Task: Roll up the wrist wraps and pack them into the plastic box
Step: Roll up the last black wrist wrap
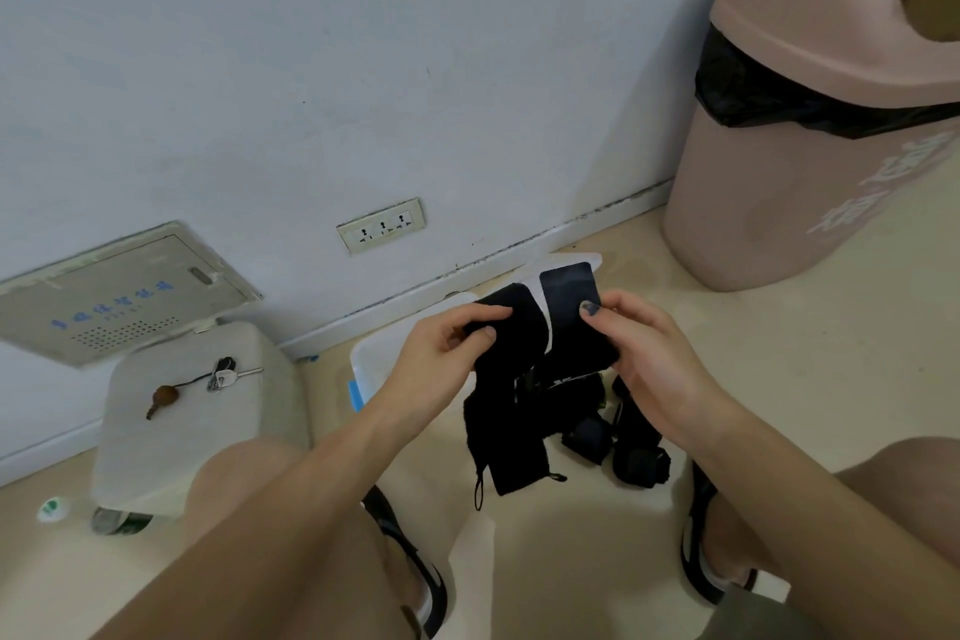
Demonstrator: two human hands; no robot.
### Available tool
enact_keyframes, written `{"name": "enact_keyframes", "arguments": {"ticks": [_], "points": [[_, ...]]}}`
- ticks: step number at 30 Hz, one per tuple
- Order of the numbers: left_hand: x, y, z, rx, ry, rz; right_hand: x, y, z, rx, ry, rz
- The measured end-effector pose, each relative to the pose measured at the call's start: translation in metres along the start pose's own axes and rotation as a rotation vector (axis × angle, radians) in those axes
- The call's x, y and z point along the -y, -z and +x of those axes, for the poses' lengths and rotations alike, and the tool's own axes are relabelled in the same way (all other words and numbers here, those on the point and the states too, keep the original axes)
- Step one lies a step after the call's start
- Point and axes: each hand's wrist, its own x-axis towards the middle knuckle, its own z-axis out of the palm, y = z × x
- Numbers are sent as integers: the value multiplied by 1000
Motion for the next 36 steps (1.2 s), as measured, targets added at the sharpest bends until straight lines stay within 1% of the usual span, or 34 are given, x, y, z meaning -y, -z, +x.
{"name": "enact_keyframes", "arguments": {"ticks": [4,10,19,22,28,36], "points": [[-4,0,0,-36,-5,-36,-6,-4,-2,79,-14,-39],[-8,-2,-3,19,-42,-45,-14,-15,-6,126,-29,-122],[-9,-5,-7,90,14,-111,-20,-20,-5,91,-87,-59],[-11,-5,-7,84,15,-131,-20,-19,-5,75,-96,-45],[-8,-6,-6,54,-40,-96,-19,-20,-5,84,-121,-46],[-10,-6,-6,47,-47,-104,-20,-21,-5,73,-166,-36]]}}
